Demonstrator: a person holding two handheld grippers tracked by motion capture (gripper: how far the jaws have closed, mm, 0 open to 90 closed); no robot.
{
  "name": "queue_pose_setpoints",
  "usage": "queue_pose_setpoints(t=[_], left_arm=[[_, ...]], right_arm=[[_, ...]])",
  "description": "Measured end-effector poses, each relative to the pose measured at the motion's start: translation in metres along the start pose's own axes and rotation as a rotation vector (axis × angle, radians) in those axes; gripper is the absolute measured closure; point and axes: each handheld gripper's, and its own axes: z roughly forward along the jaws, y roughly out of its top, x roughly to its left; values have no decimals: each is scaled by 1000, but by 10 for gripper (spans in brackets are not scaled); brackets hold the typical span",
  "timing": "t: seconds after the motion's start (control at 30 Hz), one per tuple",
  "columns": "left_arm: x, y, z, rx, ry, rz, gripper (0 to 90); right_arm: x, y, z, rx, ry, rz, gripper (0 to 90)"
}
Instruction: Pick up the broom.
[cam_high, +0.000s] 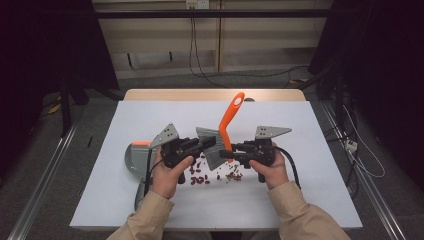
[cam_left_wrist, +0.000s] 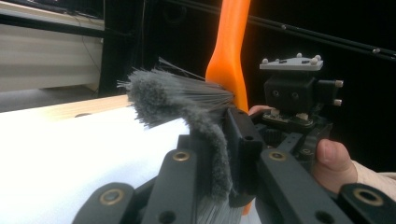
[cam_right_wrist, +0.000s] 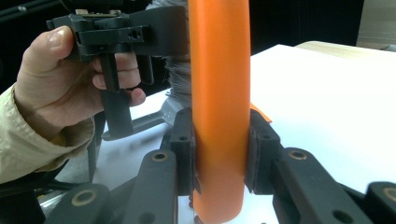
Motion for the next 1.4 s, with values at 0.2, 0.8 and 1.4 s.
queue_pose_setpoints(t=[0.2,0.8,1.4], left_arm=[[6,-5,-1,13,24,-24,791],[5,-7,0,10,7,-13,869],[7,-3,-6,37,118,24,529]], right_arm=[[-1,2,-6,13,-27,17,698],[-4,3,-12,-92,40,131,700],[3,13,-22,-28,-164,72,713]])
